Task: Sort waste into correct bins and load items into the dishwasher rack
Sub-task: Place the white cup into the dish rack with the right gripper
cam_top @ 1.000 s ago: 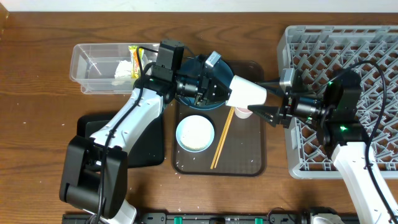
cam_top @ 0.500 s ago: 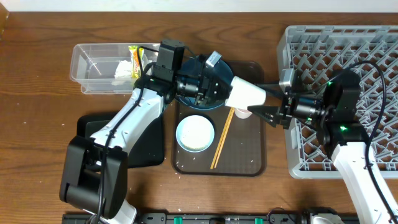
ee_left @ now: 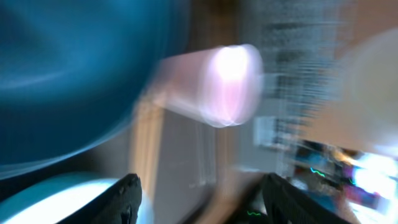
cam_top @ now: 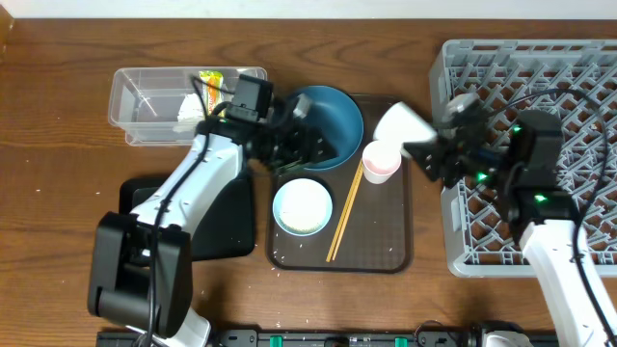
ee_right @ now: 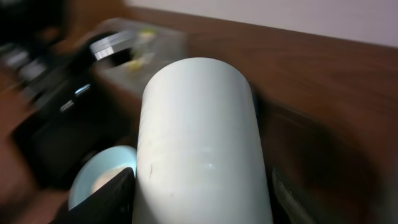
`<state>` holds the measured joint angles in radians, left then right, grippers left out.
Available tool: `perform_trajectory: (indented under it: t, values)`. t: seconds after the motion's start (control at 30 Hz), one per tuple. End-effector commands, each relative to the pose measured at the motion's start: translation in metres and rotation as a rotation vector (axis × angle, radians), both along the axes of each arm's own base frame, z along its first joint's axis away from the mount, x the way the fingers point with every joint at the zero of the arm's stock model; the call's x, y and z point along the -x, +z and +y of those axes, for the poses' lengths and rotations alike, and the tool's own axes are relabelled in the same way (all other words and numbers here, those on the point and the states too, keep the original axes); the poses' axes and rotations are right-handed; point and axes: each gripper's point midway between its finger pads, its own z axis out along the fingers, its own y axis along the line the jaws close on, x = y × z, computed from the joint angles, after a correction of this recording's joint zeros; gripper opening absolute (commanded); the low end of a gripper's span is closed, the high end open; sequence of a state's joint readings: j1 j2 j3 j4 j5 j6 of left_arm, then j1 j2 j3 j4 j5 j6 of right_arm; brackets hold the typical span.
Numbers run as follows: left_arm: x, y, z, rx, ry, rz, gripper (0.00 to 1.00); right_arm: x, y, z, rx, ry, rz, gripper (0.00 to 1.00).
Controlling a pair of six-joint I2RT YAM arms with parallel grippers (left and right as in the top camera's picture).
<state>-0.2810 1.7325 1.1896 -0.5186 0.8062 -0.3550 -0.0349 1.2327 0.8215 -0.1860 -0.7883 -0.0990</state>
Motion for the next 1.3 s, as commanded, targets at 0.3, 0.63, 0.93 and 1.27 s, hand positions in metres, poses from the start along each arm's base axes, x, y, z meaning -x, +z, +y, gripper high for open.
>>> perform_trajectory:
  t: [0.3,0.63,0.93,1.27]
  values:
    - [-0.006,0.029,0.122,-0.594,0.206,-0.246,0.67,-0.021,0.06,-0.179,0.26,-0.857,0.119,0.01]
    - [-0.005,0.051,0.122,-0.573,0.229,-0.311,0.68,0.02,0.044,-0.302,0.297,-1.242,0.47,0.01]
    - [-0.004,0.051,0.123,-0.573,0.228,-0.309,0.68,0.053,-0.01,-0.379,0.229,-1.398,0.785,0.01]
    - [-0.004,0.051,0.122,-0.573,0.229,-0.31,0.71,0.08,-0.077,-0.399,0.194,-1.401,1.042,0.21]
